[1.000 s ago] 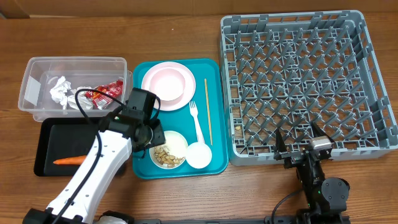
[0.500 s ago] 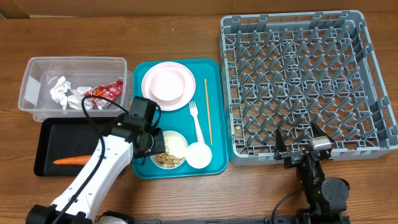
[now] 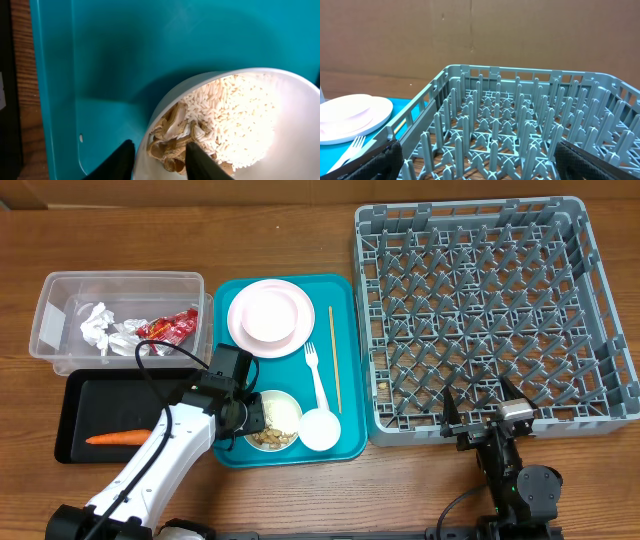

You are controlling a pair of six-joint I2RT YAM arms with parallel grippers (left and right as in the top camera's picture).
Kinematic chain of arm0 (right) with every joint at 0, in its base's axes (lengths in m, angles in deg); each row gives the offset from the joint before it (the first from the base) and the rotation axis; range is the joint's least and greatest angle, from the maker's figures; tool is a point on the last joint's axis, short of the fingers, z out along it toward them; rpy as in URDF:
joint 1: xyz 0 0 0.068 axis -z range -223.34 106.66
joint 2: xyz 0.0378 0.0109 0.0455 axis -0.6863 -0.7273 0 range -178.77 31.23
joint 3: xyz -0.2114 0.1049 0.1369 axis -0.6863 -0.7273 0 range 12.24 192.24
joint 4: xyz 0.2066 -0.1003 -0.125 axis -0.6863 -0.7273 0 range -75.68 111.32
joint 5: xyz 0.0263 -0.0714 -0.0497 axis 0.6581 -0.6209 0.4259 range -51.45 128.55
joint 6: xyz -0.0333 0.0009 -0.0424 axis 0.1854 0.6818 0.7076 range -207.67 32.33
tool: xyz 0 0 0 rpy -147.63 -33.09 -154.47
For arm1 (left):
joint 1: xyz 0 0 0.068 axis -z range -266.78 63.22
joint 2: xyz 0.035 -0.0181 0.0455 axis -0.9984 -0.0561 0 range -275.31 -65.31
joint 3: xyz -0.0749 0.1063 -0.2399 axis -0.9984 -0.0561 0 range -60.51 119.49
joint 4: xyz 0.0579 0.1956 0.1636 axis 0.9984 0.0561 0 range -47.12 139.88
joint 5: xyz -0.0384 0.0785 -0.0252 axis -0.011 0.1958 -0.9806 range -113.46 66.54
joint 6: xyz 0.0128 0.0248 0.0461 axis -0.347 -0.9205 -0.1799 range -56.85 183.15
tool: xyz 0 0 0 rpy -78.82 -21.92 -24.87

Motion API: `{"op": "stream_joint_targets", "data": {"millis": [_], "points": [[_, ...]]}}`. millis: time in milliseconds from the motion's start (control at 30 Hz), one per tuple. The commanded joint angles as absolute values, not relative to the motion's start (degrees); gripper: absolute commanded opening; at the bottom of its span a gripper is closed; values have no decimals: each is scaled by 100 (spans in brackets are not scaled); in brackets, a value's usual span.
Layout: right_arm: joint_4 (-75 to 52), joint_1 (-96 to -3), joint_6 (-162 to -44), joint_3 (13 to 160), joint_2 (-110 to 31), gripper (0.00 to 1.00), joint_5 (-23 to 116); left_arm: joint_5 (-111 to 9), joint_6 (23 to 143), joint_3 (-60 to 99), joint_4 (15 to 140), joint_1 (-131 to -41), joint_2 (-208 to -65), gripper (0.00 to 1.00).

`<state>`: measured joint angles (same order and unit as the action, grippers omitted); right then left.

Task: Sort waste into correct bins and load items into the dishwasher
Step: 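Lower the left gripper toward the rim of the white rice bowl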

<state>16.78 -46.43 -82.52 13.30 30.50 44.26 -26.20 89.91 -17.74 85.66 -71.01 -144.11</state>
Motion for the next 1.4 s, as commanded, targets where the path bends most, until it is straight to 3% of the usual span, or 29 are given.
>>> {"op": "stream_joint_targets", "data": {"millis": [0,67,233,433,633,800,1167,1367], "points": [[1696,-4676,-8228,1269,3096,100,4420,-2550,8947,-1809,8553,-7062,-14405,30],[1696,-4676,-8226,1269,3096,100,4420,-2434,8947,-1809,8564,-7064,-14405,26],[1696,-4676,-8228,1269,3096,100,4420,-1921,8950,-1809,8662,-7066,-14405,6],[1696,-4676,-8226,1269,3096,100,4420,-1077,8952,-1807,8719,-7068,-14405,4],[1698,-4676,-8226,1269,3096,100,4420,-321,8950,-1807,8721,-7068,-14405,13],[1696,-4676,-8226,1269,3096,100,4420,-188,8945,-1785,8719,-7068,-14405,29],[1698,-4676,-8226,1269,3096,100,4420,-257,8947,-240,9897,-7068,-14402,33],[1698,-4676,-8228,1269,3096,100,4420,-1372,8947,593,10245,-7066,-14402,43]]}}
